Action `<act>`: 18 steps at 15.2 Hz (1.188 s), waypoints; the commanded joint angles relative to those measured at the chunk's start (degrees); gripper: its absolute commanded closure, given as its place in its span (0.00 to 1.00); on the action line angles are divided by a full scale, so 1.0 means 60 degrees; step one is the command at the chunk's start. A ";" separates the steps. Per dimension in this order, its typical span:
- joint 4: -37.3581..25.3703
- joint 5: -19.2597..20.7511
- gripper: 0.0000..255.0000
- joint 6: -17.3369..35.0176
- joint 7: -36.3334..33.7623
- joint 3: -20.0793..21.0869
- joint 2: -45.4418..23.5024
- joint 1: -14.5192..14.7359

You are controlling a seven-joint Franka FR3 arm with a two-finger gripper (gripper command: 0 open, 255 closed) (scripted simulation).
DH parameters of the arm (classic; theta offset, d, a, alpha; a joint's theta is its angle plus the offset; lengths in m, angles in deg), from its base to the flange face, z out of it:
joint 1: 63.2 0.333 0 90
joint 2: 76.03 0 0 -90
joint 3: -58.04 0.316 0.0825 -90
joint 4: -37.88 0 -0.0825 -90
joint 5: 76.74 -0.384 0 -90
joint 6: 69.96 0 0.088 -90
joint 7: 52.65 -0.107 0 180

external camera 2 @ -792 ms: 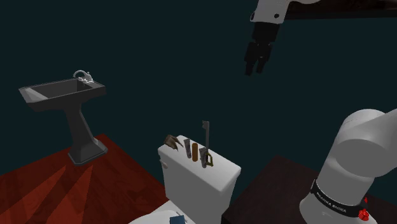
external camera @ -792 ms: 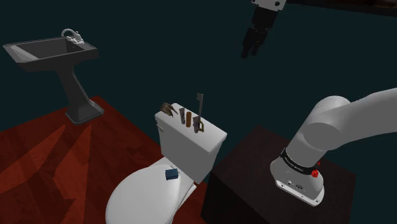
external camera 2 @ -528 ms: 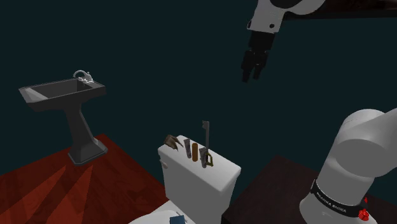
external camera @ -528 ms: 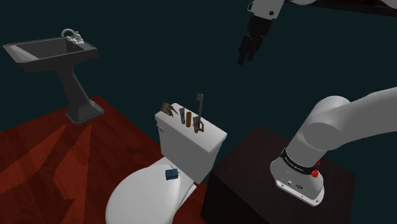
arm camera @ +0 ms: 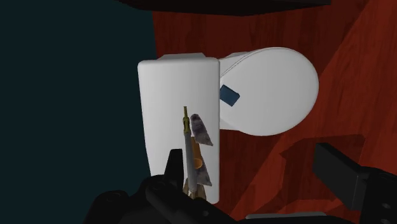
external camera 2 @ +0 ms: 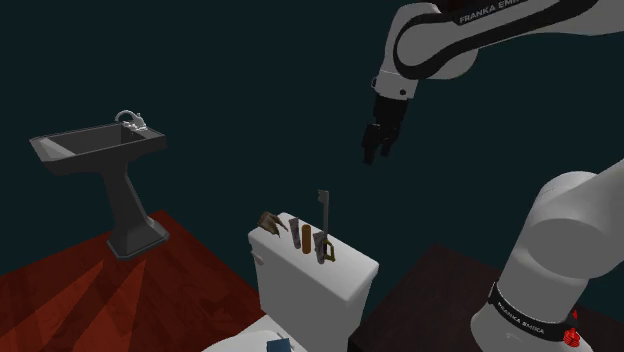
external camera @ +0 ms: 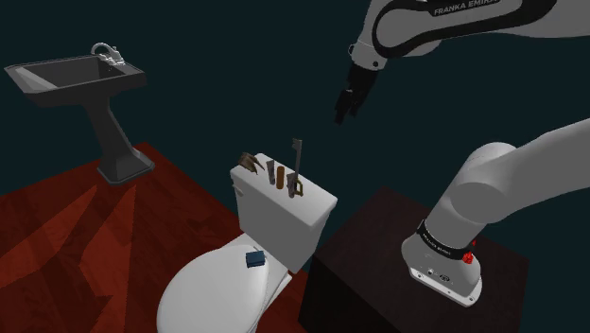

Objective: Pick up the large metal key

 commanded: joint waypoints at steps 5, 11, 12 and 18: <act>0.0753 -0.0066 0.00 0.2499 0.0184 0.0010 -0.1567 0.0071; 0.0875 -0.0267 0.00 0.4939 0.0472 -0.0044 -0.3741 0.0196; 0.0835 -0.0326 0.00 0.5327 0.0537 -0.0060 -0.4145 0.0226; 0.0238 -0.0983 0.00 0.7422 0.1153 -0.0064 -0.6704 0.0360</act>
